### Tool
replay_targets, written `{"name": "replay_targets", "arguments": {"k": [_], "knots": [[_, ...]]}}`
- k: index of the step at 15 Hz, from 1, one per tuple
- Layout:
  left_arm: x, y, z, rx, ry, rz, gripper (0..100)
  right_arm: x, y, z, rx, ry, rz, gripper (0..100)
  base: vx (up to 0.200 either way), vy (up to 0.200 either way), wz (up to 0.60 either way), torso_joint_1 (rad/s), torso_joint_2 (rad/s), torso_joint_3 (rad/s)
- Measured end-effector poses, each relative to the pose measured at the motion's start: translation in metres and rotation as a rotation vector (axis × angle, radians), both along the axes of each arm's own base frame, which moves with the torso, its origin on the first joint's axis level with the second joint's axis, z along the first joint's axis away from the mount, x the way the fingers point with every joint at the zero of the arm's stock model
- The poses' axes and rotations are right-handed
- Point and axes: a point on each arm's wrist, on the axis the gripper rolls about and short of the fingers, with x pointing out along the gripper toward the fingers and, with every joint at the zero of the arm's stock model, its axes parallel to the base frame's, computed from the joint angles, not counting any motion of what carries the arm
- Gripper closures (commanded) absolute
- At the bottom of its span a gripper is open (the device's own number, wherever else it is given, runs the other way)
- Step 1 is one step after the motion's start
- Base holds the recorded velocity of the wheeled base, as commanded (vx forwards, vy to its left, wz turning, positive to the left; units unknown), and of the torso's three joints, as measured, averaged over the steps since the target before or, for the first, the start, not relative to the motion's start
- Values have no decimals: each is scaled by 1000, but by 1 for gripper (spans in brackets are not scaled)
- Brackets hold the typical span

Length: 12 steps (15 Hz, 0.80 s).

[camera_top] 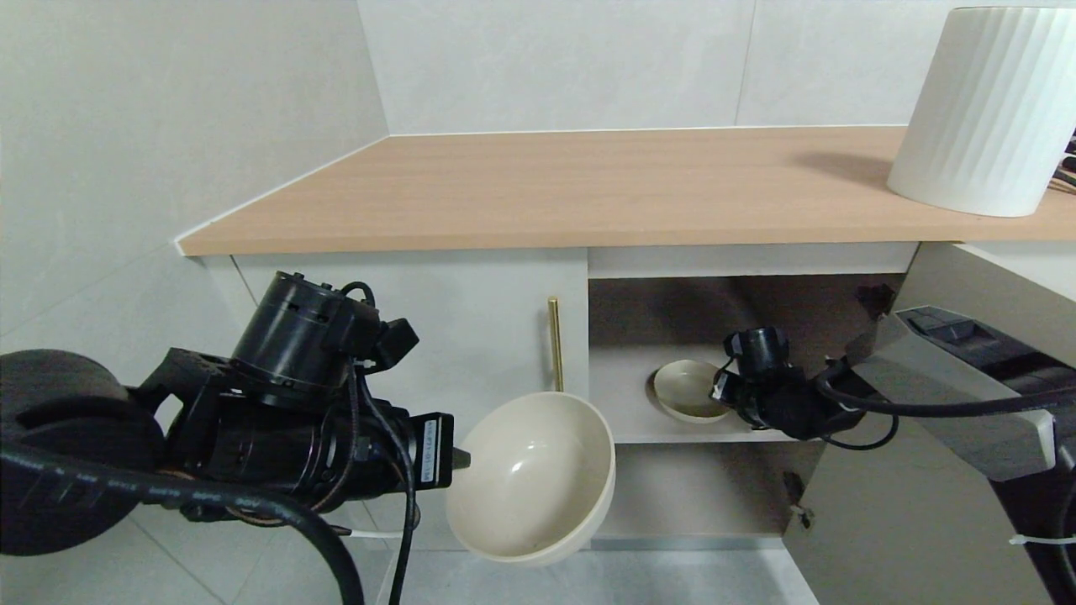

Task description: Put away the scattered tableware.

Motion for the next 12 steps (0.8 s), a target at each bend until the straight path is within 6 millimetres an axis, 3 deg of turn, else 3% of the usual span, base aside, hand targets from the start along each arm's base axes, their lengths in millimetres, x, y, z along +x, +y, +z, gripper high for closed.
{"name": "replay_targets", "arguments": {"k": [4, 6, 8, 12], "knots": [[2, -11, -4, 17, 6, -42, 100, -10, -2, 9, 3, 13, 2, 0, 0, 0, 0, 0, 0, 0], [5, -19, -11, 30, 25, -61, 100, -28, 1, 26, 16, 25, 50, 0, 0, 0, 0, 0, 0, 0], [5, -27, -17, 40, 44, -87, 100, -56, 11, 50, 24, 68, 176, 0, 0, 0, 0, 0, 0, 0], [10, -41, -37, 92, 90, -103, 100, -134, 32, 117, 24, 161, 474, 0, 0, 0, 0, 0, 0, 0]]}}
